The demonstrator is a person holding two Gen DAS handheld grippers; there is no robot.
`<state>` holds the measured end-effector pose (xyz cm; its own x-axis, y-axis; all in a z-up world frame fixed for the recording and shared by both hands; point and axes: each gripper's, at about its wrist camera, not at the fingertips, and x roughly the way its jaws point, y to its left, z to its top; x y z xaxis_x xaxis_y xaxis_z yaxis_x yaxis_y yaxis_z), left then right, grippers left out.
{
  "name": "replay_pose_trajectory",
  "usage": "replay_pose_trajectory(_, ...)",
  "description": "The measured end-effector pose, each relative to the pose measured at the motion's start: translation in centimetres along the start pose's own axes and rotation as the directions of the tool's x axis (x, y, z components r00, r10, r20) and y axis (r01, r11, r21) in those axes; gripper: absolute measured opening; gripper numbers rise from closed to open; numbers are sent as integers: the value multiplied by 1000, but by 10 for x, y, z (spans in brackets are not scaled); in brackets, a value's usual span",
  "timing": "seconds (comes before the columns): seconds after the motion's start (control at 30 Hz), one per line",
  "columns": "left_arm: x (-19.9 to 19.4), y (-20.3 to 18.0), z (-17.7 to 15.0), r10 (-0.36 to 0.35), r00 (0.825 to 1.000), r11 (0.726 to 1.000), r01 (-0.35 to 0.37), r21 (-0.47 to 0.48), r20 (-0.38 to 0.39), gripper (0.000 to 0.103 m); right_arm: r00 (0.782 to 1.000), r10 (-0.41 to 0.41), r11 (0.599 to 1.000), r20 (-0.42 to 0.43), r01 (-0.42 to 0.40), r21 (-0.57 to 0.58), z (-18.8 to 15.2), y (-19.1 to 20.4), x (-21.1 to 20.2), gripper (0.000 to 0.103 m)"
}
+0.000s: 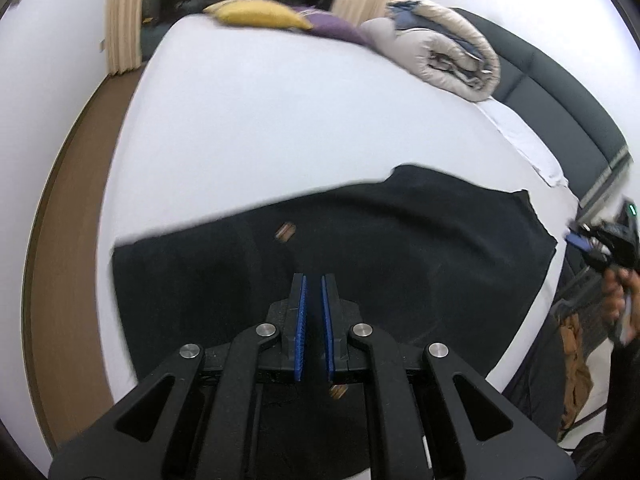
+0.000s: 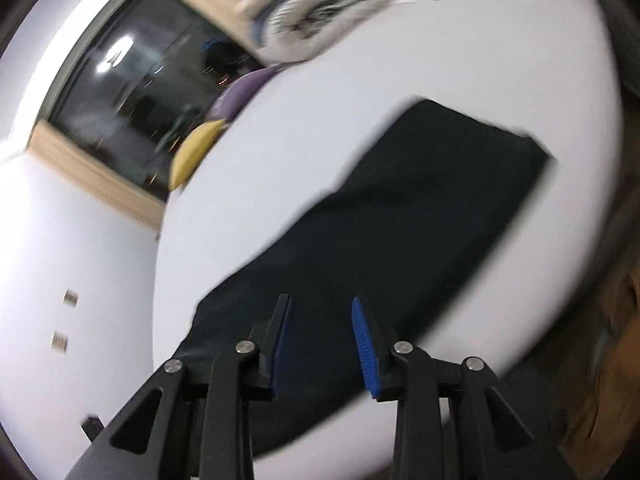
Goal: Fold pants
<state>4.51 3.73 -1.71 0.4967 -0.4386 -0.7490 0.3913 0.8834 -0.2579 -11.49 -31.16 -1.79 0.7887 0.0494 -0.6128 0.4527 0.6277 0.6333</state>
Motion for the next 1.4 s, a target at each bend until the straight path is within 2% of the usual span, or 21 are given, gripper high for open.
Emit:
replay_pose_trajectory(0.1, 17, -24, 20, -27, 1000, 998, 27, 51, 0, 7, 987, 54, 997, -148, -61, -46, 30, 14, 52, 34)
replay_pose_trajectory(0.17, 36, -41, 30, -36, 999, 995, 38, 95, -21, 7, 960, 101, 994, -261, -107, -5, 38, 10, 92, 34)
replay_pose_trajectory(0.27, 74, -56, 37, -40, 995, 989, 52, 135, -88, 7, 914, 204, 979, -351, -196, 58, 44, 3, 148, 33)
replay_pose_trajectory(0.37, 110, -59, 34, -1, 988, 988, 25, 150, -154, 7, 915, 215, 975, -341, -181, 129, 55, -28, 185, 0)
replay_pose_trajectory(0.43, 120, -52, 32, -23, 988, 990, 44, 135, -152, 7, 915, 294, 945, -277, -235, 229, 66, -55, 187, 0)
replay_pose_trajectory(0.53, 125, -39, 34, -89, 987, 991, 101, 85, -135, 7, 961, 246, 938, -124, -203, 282, 98, -95, 175, 0)
replay_pose_trajectory(0.6, 126, -35, 34, -111, 985, 990, 121, 72, -129, 7, 990, 138, 935, -14, -125, 332, 121, -130, 157, 0)
replay_pose_trajectory(0.73, 122, -33, 27, -112, 987, 990, 120, 69, -112, 7, 989, -68, 909, 132, 6, 416, 133, -175, 106, 0)
replay_pose_trajectory(0.8, 119, -33, 24, -103, 989, 992, 110, 68, -107, 7, 955, -255, 884, 152, 166, 438, 131, -190, 72, 2)
replay_pose_trajectory(0.83, 114, -37, 18, -93, 990, 992, 101, 73, -105, 7, 950, -267, 880, 162, 172, 442, 129, -190, 62, 5)
replay_pose_trajectory(0.93, 107, -41, 11, -85, 992, 994, 91, 65, -94, 7, 966, -153, 938, 210, 75, 337, 111, -157, 27, 5)
replay_pose_trajectory(1.0, 105, -43, 7, -81, 993, 995, 85, 50, -87, 7, 981, 50, 965, 186, -95, 246, 90, -127, 19, 10)
replay_pose_trajectory(1.03, 103, -43, 7, -76, 993, 996, 81, 46, -87, 7, 979, 124, 962, 161, -158, 221, 78, -108, 22, 13)
replay_pose_trajectory(1.07, 103, -44, 6, -69, 994, 996, 73, 47, -88, 7, 969, 231, 953, 87, -243, 181, 54, -77, 37, 26)
replay_pose_trajectory(1.1, 103, -46, 4, -61, 994, 997, 66, 49, -90, 7, 961, 275, 949, 24, -276, 154, 35, -54, 50, 31)
replay_pose_trajectory(1.17, 100, -47, 0, -51, 994, 997, 57, 56, -94, 7, 938, 338, 934, -79, -325, 146, 1, -27, 77, 31)
replay_pose_trajectory(1.23, 97, -45, -3, -51, 994, 996, 57, 61, -94, 7, 928, 332, 936, -167, -303, 176, -19, -22, 110, 31)
replay_pose_trajectory(1.27, 95, -43, -5, -56, 994, 997, 61, 55, -89, 7, 943, 267, 954, -198, -229, 193, -27, -32, 122, 7)
replay_pose_trajectory(1.3, 92, -41, -7, -62, 995, 997, 66, 43, -82, 7, 950, 253, 953, -184, -212, 217, -28, -47, 123, 0)
replay_pose_trajectory(1.37, 90, -38, -10, -73, 995, 997, 75, 29, -73, 7, 960, 260, 936, -101, -224, 272, -20, -81, 113, 0)
replay_pose_trajectory(1.4, 88, -37, -13, -75, 995, 997, 77, 21, -67, 7, 974, 219, 937, -49, -196, 288, -12, -101, 100, 0)
